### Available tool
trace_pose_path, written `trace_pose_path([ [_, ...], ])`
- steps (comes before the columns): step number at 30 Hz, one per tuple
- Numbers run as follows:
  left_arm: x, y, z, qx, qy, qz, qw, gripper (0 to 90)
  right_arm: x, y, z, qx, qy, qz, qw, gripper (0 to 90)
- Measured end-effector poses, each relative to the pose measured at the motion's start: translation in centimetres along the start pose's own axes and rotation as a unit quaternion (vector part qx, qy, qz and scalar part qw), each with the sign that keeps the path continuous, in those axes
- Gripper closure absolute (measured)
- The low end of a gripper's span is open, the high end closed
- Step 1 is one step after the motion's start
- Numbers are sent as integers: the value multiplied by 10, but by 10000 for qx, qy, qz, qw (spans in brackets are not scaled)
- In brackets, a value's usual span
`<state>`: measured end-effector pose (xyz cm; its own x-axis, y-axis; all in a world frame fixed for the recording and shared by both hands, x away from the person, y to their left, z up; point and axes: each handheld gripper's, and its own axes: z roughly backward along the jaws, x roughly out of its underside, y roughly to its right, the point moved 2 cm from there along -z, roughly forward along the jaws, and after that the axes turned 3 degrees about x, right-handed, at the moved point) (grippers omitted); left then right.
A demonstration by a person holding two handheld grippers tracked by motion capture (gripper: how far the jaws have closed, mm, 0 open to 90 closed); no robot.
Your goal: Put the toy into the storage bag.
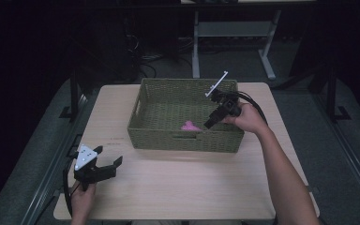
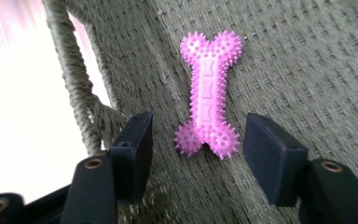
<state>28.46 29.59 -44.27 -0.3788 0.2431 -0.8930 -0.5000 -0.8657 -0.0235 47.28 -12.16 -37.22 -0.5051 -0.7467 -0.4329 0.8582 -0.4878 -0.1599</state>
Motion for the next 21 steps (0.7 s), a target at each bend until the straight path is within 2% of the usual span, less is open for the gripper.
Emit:
trace_pose_path([
  [11, 0, 0, 1, -20, 3, -13, 10000, 133, 2, -6, 17, 46, 207, -42, 9998, 394],
  [21, 0, -1, 1, -31, 5, 1, 10000, 133, 3, -12, 27, 97, 335, 22, 9994, 371],
])
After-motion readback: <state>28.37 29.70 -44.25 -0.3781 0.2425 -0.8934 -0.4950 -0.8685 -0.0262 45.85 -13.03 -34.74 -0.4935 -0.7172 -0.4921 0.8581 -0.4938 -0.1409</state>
